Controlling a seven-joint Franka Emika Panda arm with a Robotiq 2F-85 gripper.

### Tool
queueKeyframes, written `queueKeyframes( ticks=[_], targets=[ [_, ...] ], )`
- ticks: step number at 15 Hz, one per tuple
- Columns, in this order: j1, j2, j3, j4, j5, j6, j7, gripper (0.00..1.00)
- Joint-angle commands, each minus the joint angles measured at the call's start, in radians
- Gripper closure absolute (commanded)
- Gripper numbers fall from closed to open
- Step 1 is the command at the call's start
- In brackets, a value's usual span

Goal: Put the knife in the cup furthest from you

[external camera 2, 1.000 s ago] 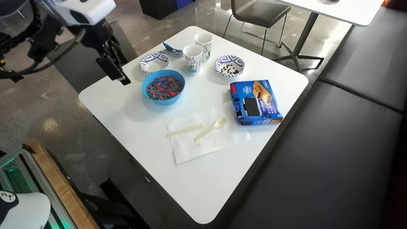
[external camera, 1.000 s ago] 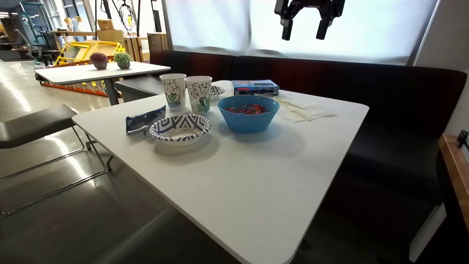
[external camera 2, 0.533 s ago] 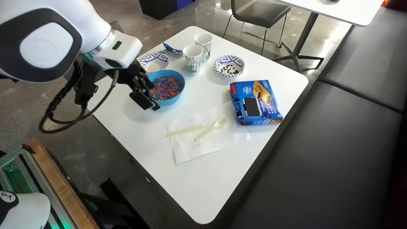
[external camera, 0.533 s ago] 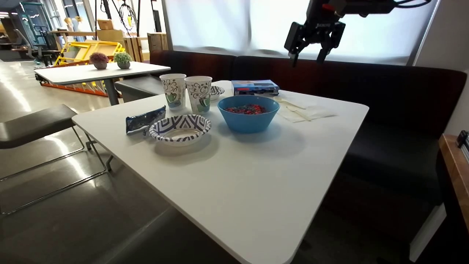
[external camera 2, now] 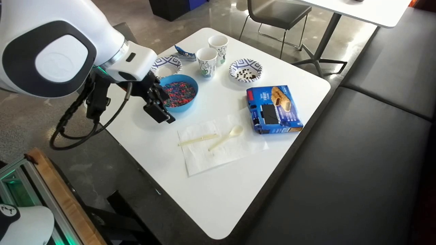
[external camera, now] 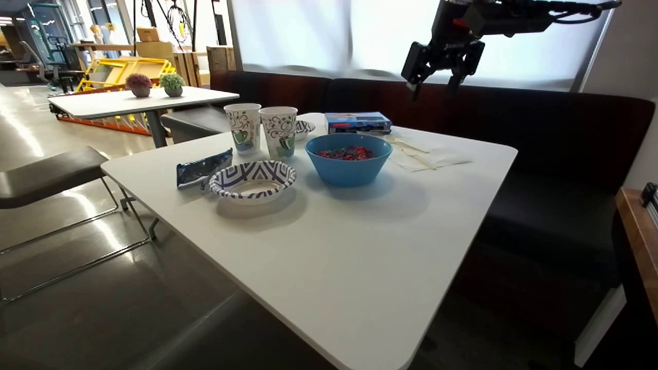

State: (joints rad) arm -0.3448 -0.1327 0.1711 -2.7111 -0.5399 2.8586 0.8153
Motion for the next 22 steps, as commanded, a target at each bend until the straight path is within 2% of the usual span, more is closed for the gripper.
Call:
queueKeyframes(
  ticks=[1, 5, 13, 22],
  targets=[
    [0.001, 0.036, -0.011, 0.015, 0.035, 0.01, -0.009, 0.0],
    [-0.004, 0.108, -0.039, 0.04, 0.074, 0.032, -0.05, 0.0],
    [-0.042, 0.251, -0.085, 0.087, 0.059, 0.148, -0.105, 0.0],
    [-0.1, 0.385, -0.05, 0.134, 0.138, 0.154, -0.215, 0.0]
  ],
)
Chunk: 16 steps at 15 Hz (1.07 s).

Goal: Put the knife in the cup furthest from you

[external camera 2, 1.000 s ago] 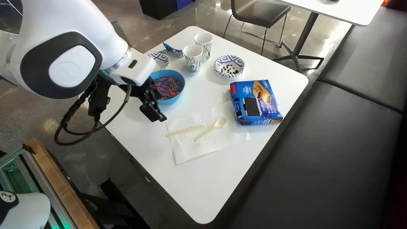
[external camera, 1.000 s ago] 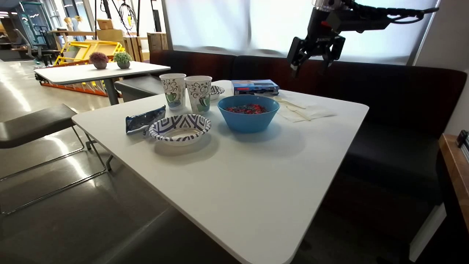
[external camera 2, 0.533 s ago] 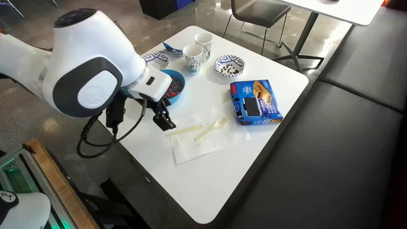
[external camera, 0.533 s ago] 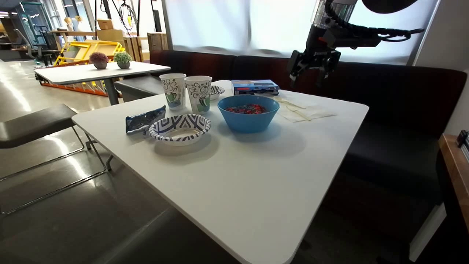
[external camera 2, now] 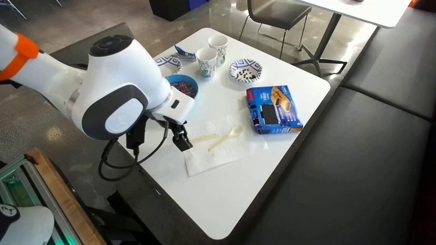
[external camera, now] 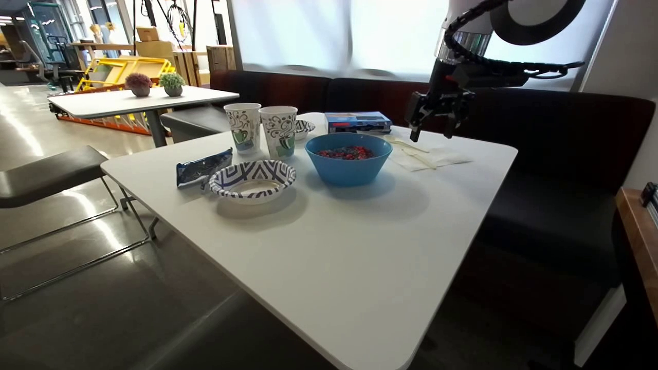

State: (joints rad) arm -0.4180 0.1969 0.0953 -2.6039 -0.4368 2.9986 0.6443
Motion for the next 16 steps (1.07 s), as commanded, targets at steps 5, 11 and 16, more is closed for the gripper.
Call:
queueKeyframes(
  ticks=[5, 11, 16],
  targets=[
    [0.162, 0.084, -0.113, 0.045, 0.38, 0.002, -0.315, 0.3],
    [0.198, 0.105, -0.123, 0.07, 0.53, -0.011, -0.432, 0.55],
    [0.206, 0.127, -0.136, 0.085, 0.561, -0.013, -0.461, 0.5]
  ],
)
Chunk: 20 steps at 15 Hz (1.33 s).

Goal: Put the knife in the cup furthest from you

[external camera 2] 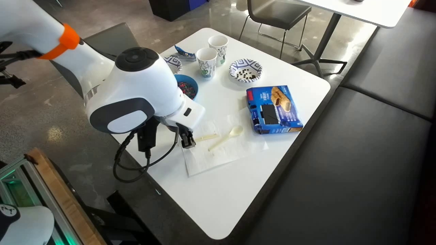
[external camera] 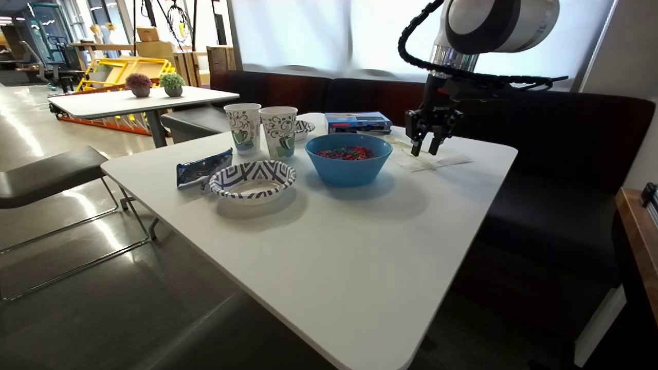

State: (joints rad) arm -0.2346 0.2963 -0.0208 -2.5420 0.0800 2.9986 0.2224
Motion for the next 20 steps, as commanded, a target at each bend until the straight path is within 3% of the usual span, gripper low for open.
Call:
queueKeyframes(
  ticks=[1, 4, 6, 11, 18, 19, 20],
  targets=[
    [0.023, 0.032, -0.023, 0.026, 0.046, -0.013, -0.043, 0.5],
    [0.025, 0.045, -0.027, 0.034, 0.052, -0.016, -0.049, 0.59],
    [0.024, 0.053, -0.027, 0.039, 0.053, -0.017, -0.053, 0.59],
    [0.022, 0.061, -0.025, 0.047, 0.056, -0.02, -0.064, 0.69],
    [0.03, 0.053, -0.032, 0.04, 0.052, -0.021, -0.067, 0.91],
    [0.034, 0.046, -0.034, 0.034, 0.05, -0.024, -0.066, 1.0],
    [0.046, 0.04, -0.047, 0.028, 0.043, -0.023, -0.057, 0.97]
  ],
)
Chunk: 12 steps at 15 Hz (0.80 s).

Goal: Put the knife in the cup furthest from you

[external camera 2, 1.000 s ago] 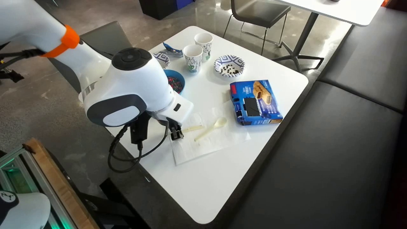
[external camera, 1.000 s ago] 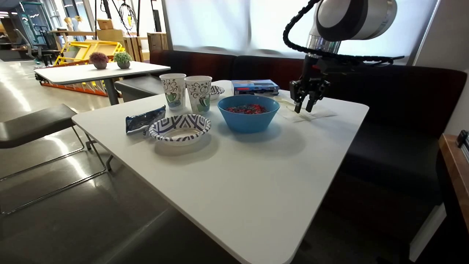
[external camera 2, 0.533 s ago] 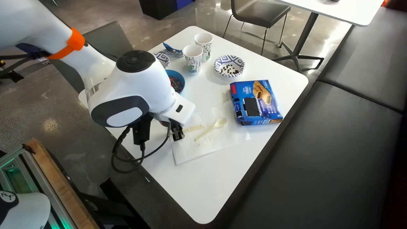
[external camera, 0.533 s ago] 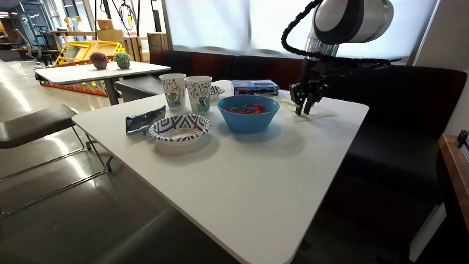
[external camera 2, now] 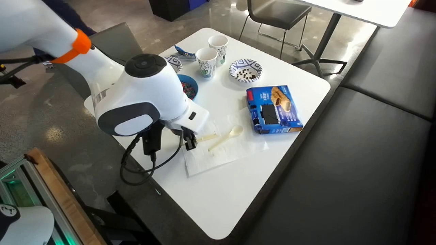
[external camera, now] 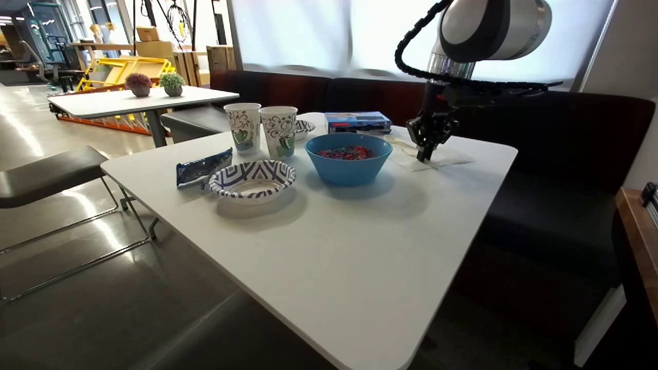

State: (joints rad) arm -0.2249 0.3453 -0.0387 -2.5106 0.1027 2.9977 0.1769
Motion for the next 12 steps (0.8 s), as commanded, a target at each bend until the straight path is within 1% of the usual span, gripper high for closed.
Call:
queueKeyframes(
  ticks=[1, 4, 6, 7, 9, 10, 12],
  targets=[
    [0.046, -0.021, -0.039, -0.012, 0.016, -0.02, -0.006, 0.97],
    [0.085, -0.071, -0.083, -0.048, 0.0, -0.027, 0.01, 0.97],
    [0.14, -0.111, -0.152, -0.08, -0.04, -0.028, 0.038, 0.97],
    [0.174, -0.125, -0.197, -0.091, -0.068, -0.028, 0.06, 0.97],
    [0.264, -0.156, -0.318, -0.115, -0.161, -0.031, 0.129, 0.97],
    [0.307, -0.171, -0.379, -0.123, -0.222, -0.036, 0.171, 0.97],
    [0.41, -0.191, -0.52, -0.126, -0.374, -0.04, 0.274, 0.97]
  ],
)
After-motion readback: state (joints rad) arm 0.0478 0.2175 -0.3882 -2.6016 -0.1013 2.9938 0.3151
